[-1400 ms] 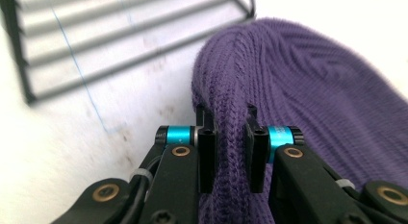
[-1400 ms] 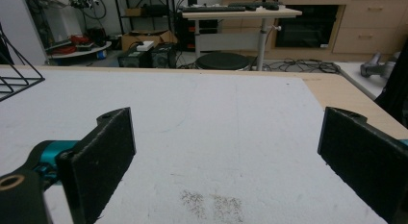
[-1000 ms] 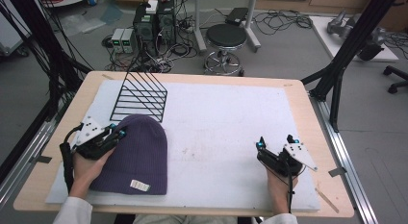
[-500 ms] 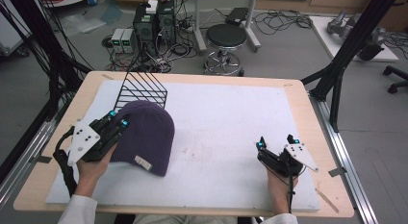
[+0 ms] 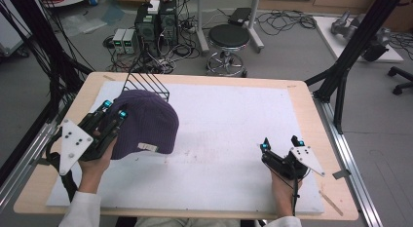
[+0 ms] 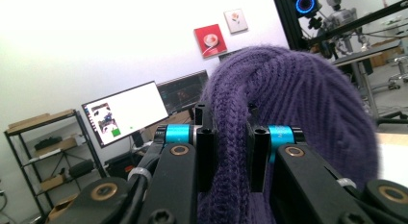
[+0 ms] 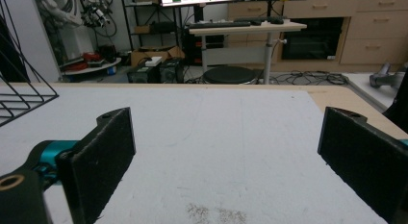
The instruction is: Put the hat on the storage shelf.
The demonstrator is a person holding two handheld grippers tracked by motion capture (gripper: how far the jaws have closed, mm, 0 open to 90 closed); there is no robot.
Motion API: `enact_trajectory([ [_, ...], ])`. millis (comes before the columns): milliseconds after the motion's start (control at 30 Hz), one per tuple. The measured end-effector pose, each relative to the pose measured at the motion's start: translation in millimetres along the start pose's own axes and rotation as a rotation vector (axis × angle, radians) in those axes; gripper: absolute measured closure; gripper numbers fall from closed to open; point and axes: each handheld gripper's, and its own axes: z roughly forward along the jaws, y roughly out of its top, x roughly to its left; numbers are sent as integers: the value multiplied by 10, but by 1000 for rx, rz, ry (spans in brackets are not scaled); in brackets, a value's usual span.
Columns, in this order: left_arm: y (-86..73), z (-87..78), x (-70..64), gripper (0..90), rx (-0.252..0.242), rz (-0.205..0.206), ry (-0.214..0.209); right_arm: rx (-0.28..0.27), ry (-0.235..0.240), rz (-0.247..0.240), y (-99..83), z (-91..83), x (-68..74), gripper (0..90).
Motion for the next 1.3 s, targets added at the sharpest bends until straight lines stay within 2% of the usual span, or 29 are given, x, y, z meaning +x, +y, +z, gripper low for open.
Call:
enact_trajectory([
  [100, 16, 34, -26, 796, -13, -2, 8, -25, -13, 21, 16, -12, -26, 51],
  [167, 21, 79, -49, 796, -11, -6, 6, -51, -1, 49, 37, -19, -40, 51],
  [333, 47, 146, -69, 796, -2, 3, -1, -131, -29, 25, 168, -48, -30, 51],
  [567, 121, 275, -85, 796, 10, 4, -16, -185, -24, 18, 317, -71, -47, 51],
  [667, 117, 337, -87, 796, 20, -16, -16, -197, -10, 19, 367, -75, -37, 51],
  [700, 107, 365, -92, 796, 21, -26, -18, -200, 18, 11, 411, -73, 6, 51],
  [733, 107, 365, -92, 796, 21, -26, -18, -200, 18, 11, 411, -73, 6, 51],
  [767, 101, 379, -96, 796, 24, -27, -16, -198, 48, 2, 437, -58, 52, 51],
  [833, 85, 410, -111, 796, 32, -32, -17, -190, 76, -5, 459, -35, 115, 51],
  [867, 85, 410, -111, 796, 32, -32, -17, -190, 76, -5, 459, -35, 115, 51],
  [900, 81, 421, -113, 796, 33, -33, -18, -189, 100, -14, 491, -2, 185, 51],
  [1033, 74, 423, -85, 796, 37, -43, -17, -192, 148, -26, 586, 50, 308, 51],
  [1067, 74, 423, -85, 796, 37, -43, -17, -192, 148, -26, 586, 50, 308, 51],
  [1100, 72, 421, -74, 796, 38, -46, -15, -192, 189, -39, 652, 80, 403, 51],
  [1300, 61, 417, -39, 796, 41, -60, -19, -195, 273, -96, 774, 184, 632, 51],
])
